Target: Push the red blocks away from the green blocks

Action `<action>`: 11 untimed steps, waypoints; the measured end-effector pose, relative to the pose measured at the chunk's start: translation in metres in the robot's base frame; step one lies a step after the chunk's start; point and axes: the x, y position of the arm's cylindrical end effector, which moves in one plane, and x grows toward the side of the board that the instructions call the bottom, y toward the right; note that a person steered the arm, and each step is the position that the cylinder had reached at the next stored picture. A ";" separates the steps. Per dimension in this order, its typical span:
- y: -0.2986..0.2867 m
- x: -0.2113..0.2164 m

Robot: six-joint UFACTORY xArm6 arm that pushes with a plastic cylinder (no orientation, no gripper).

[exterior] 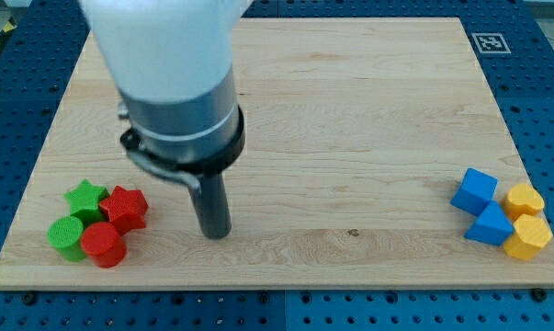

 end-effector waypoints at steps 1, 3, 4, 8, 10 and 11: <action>-0.029 -0.054; -0.148 -0.080; -0.215 -0.074; -0.197 0.062; -0.131 0.063; -0.130 0.055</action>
